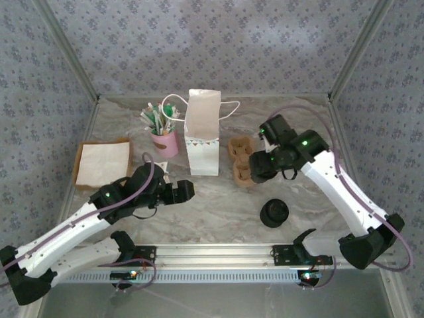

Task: Pack the takeout coffee

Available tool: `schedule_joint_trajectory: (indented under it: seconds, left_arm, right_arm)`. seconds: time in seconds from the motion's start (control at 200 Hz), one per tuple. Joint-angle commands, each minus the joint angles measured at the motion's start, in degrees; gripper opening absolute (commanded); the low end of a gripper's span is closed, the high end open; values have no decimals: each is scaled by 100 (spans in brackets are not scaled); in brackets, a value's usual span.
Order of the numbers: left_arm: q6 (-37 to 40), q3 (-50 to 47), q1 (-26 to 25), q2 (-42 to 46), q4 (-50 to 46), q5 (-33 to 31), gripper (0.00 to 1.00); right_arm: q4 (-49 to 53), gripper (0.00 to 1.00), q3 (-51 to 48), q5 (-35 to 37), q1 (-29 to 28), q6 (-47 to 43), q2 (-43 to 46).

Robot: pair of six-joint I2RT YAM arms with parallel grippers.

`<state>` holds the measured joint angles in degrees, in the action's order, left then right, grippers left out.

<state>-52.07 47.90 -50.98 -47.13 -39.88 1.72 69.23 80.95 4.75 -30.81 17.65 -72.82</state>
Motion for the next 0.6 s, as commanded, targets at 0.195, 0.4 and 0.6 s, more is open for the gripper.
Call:
schedule_joint_trajectory:
  seconds: [0.195, 0.4, 0.6]
  left_arm:
    - [381, 413, 124, -362, 359, 487, 95]
    - [538, 575, 217, -627, 376, 737, 95]
    - [613, 667, 263, -754, 333, 871, 95]
  right_arm:
    - [-99, 78, 13, 199, 1762, -367, -442]
    - [-532, 78, -177, 161, 2315, -253, -1107]
    - [-854, 80, -428, -192, 2805, -271, -1400]
